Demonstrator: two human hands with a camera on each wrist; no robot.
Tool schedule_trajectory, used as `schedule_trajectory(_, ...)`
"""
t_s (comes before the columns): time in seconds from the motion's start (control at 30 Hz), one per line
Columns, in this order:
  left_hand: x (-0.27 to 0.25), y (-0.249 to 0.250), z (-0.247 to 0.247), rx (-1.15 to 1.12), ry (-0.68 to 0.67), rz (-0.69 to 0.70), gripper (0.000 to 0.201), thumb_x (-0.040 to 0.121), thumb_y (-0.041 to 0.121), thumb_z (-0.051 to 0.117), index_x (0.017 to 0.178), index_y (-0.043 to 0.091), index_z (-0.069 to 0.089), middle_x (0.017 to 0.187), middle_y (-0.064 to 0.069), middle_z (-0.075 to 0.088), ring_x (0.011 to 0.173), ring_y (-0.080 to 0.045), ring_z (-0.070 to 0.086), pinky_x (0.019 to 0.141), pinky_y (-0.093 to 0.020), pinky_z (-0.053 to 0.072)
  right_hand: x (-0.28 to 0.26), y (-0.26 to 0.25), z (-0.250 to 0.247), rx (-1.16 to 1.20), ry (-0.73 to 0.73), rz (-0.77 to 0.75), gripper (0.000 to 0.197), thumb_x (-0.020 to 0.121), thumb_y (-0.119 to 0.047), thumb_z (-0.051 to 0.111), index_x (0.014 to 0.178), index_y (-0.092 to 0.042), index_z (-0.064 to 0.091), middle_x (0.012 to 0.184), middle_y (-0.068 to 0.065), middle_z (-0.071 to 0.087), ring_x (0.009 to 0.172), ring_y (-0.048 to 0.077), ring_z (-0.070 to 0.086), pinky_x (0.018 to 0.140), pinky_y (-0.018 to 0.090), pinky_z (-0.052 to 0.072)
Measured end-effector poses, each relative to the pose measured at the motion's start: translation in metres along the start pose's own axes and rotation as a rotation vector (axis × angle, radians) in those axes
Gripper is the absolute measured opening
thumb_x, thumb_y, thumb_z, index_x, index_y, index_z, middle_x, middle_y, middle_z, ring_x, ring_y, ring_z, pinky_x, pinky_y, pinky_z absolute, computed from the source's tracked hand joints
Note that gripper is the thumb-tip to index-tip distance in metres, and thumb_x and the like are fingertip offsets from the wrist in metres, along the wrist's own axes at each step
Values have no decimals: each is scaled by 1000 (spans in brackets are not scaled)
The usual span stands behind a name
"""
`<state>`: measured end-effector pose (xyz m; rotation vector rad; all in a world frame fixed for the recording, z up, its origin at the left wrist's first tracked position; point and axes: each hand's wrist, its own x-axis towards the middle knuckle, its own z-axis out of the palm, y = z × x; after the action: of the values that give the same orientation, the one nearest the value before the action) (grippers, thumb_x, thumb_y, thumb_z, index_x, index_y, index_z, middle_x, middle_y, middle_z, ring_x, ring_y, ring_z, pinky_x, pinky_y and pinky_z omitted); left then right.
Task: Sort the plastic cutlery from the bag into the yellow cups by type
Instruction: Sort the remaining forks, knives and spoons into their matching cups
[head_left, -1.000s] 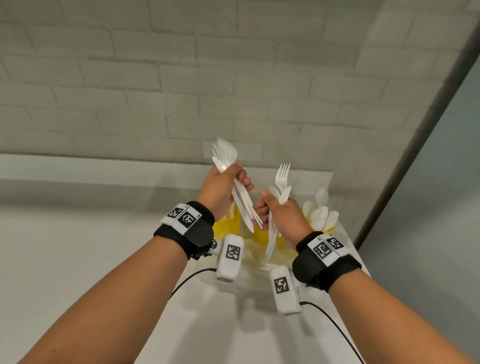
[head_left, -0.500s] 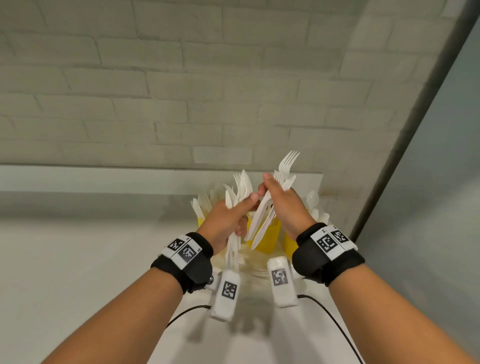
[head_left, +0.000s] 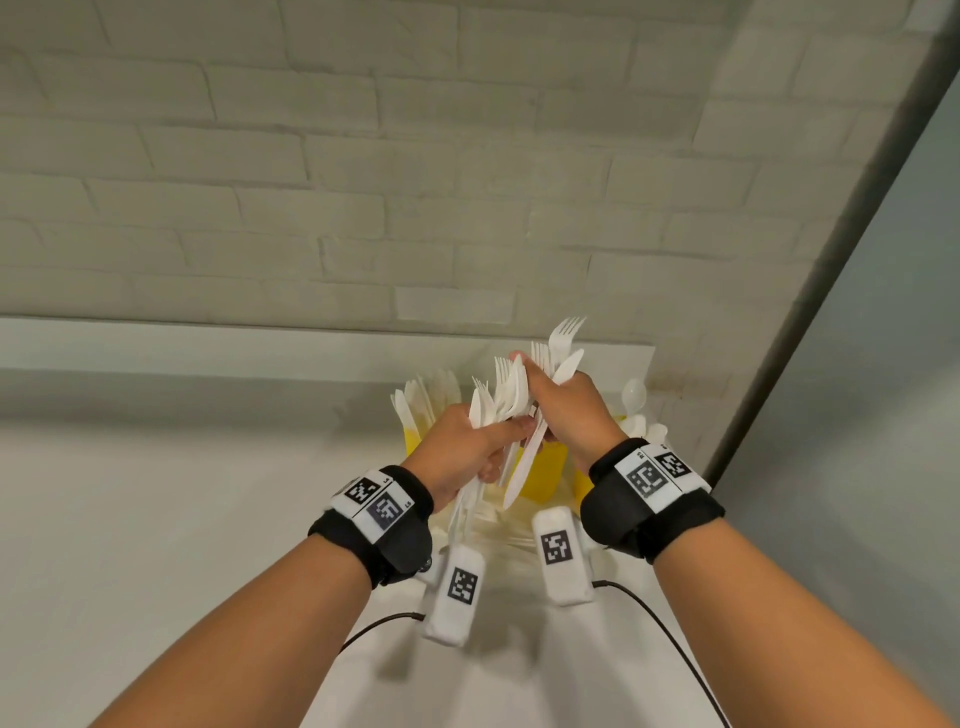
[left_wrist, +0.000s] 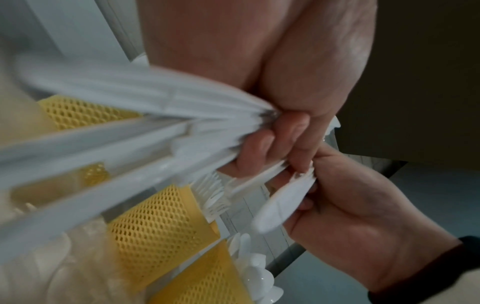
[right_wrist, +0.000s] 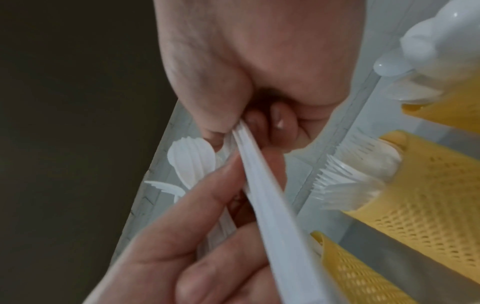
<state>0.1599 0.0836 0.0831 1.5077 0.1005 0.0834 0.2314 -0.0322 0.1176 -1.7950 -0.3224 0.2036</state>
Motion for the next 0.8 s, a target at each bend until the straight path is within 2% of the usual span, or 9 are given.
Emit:
schedule_trajectory(0.07, -1, -1, -5, -8, 27, 8, 21, 91, 17, 64, 94, -3, 68, 55, -7, 50, 42, -13, 32, 45, -23, 31, -1, -3, 3, 14, -31, -14, 45, 89, -49, 57, 69, -8, 58, 48, 2, 56, 46, 18, 57, 43, 21, 44)
schedule_trajectory(0.1, -3, -1, -8, -7, 37, 15, 21, 91, 18, 64, 93, -3, 69, 53, -8, 49, 41, -13, 33, 45, -23, 31, -1, -4, 5, 25, -49, -27, 45, 89, -49, 57, 67, -10, 55, 46, 1, 54, 41, 16, 54, 42, 20, 42)
schedule_trajectory(0.27, -8, -2, -30, -62, 130, 42, 14, 92, 14, 62, 94, 0, 66, 46, -1, 38, 39, -11, 33, 44, -22, 34, 5, -6, 16, 65, -104, -70, 37, 86, -45, 64, 76, -10, 58, 52, 4, 47, 38, 11, 43, 43, 23, 39)
schedule_trajectory(0.37, -13, -3, -42, -74, 158, 43, 13, 93, 10, 60, 100, 3, 68, 51, -4, 36, 41, -11, 33, 45, -23, 32, 10, -11, 19, 73, -116, -87, 34, 86, -39, 65, 77, -7, 58, 51, 5, 45, 42, 15, 42, 45, 25, 41)
schedule_trajectory(0.47, -18, -4, -48, -61, 108, 8, 21, 95, 11, 57, 109, -1, 67, 62, -10, 37, 43, -11, 31, 45, -22, 30, 16, -17, 27, -9, -166, -134, 34, 86, -36, 66, 74, -6, 57, 51, 8, 47, 41, 16, 43, 45, 24, 40)
schedule_trajectory(0.57, -22, -1, -54, -70, 82, -20, 18, 96, 9, 55, 101, 0, 69, 62, -10, 43, 42, -10, 32, 46, -22, 30, 21, -23, 39, -60, -164, -209, 42, 80, -40, 72, 62, -8, 51, 52, 11, 51, 38, 16, 44, 44, 24, 38)
schedule_trajectory(0.63, -25, 1, -58, -85, 87, -47, 15, 95, 5, 53, 96, 1, 68, 56, -4, 53, 41, -9, 34, 46, -22, 29, 23, -25, 47, -38, -140, -231, 45, 73, -42, 78, 62, -5, 54, 58, 17, 53, 41, 19, 44, 47, 27, 39)
schedule_trajectory(0.7, -28, 1, -63, -101, 110, -49, 16, 94, 2, 53, 90, 4, 68, 61, -5, 57, 42, -8, 33, 46, -22, 27, 27, -27, 52, -38, -119, -260, 47, 69, -42, 81, 62, -2, 58, 58, 19, 54, 42, 21, 45, 50, 30, 40)
schedule_trajectory(0.8, -29, -2, -74, -117, 186, -45, 18, 94, 1, 53, 87, 8, 69, 69, -10, 45, 43, -9, 31, 46, -22, 27, 35, -32, 57, -81, -108, -291, 51, 67, -43, 82, 51, -6, 51, 48, 11, 51, 40, 21, 46, 51, 29, 42)
